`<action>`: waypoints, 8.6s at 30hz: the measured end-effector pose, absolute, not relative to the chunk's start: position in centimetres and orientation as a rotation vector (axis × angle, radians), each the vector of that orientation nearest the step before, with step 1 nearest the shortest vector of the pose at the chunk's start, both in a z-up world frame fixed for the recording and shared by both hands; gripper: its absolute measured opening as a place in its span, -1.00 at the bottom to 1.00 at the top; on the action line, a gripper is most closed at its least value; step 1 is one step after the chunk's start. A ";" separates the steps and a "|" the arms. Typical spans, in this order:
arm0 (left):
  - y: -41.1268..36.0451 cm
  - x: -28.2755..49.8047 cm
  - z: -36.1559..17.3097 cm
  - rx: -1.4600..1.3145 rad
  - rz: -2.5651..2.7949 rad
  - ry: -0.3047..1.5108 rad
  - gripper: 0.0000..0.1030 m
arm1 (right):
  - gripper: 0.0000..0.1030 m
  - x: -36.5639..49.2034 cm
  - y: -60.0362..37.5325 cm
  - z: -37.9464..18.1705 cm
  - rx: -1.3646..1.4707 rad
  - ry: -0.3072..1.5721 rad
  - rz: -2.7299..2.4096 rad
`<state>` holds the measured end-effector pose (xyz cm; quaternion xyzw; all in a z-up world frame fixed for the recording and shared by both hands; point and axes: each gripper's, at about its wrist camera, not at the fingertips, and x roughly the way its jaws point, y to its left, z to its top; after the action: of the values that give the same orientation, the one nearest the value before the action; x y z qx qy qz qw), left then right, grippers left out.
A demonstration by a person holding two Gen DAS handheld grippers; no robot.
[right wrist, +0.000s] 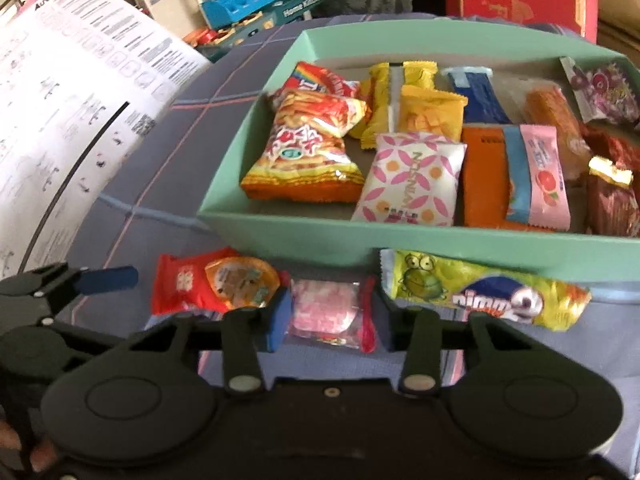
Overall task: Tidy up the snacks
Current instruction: 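Move both open tools toward the red packet and pink candy beside the tray, then grasp the red packet with the left tool while the right grasps the pink wrapped candy, then carry the red packet over the tray with the left tool while the right carries the pink candy, then open both tools over the tray, then move toward the orange candy and yellow-green bar, then grasp the orange round jelly candy with the left tool while the right grasps the yellow-green bar, then lift and carry the orange candy over the tray with the left tool while the right carries the yellow-green bar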
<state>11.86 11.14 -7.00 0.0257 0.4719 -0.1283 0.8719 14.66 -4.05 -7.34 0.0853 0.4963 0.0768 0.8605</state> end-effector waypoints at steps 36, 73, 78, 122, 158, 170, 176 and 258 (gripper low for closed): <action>4.9 10.8 -7.2 0.251 -0.345 0.988 -0.18 | -0.20 8.5 -8.1 -7.3 0.112 1.004 0.140; -3.1 23.0 3.0 0.055 -0.370 0.861 -0.20 | -0.25 18.7 -21.9 1.9 0.335 0.786 -0.004; -6.2 26.7 2.0 0.075 -0.383 0.880 -0.20 | -0.25 22.8 -23.8 1.1 0.384 0.794 -0.019; -7.8 23.1 3.7 0.110 -0.331 0.864 1.00 | 1.00 19.3 -23.8 3.0 0.423 0.751 -0.051; 3.2 12.5 -4.6 0.021 -0.191 1.024 1.00 | 1.00 7.7 -22.2 -3.6 0.463 0.903 -0.118; 2.0 14.7 -6.5 0.063 -0.195 1.022 0.99 | 0.24 9.2 -23.4 -5.6 0.447 0.871 -0.194; 1.4 15.0 -7.1 0.049 -0.222 1.037 0.50 | 0.03 10.3 -22.8 -6.5 0.435 0.909 -0.169; 7.8 10.4 -6.9 -0.005 -0.262 1.022 -0.10 | -0.57 11.4 -9.1 -7.3 0.033 1.026 0.275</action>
<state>10.40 7.82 -6.87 -0.0022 0.4877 -0.1252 0.8640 11.38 -9.12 -7.27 0.0157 0.4894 0.1312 0.8620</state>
